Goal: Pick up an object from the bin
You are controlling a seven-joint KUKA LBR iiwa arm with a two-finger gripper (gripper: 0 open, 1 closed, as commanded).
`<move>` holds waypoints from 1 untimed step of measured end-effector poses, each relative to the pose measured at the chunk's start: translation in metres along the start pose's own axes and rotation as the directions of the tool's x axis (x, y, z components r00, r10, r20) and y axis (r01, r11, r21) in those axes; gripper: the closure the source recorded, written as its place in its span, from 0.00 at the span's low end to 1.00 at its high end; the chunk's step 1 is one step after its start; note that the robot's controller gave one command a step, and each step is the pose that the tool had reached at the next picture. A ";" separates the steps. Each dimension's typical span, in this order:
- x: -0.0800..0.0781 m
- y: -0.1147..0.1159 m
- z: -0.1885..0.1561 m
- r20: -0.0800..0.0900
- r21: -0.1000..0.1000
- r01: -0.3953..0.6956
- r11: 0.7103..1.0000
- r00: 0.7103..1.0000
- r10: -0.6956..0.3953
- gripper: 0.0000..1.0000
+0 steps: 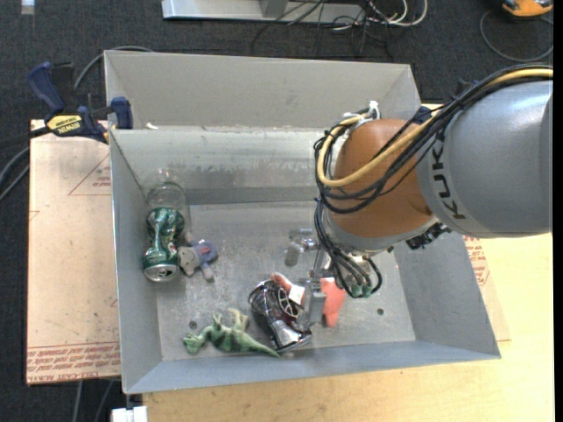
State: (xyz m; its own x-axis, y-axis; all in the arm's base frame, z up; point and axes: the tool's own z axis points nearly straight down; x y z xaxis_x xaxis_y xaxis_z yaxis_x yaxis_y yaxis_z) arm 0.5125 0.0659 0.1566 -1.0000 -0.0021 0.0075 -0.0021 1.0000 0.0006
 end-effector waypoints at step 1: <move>-0.002 -0.001 -0.005 0.008 -0.001 -0.003 1.000 1.000 0.003 0.00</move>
Offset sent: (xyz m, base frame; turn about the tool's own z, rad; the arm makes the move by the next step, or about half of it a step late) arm 0.0120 -0.0743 -0.0866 -0.1817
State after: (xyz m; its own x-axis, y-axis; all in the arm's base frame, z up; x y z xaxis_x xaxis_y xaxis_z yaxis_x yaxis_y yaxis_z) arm 0.5143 0.0654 0.1611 -1.0000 0.0008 -0.0003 0.0008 1.0000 0.0011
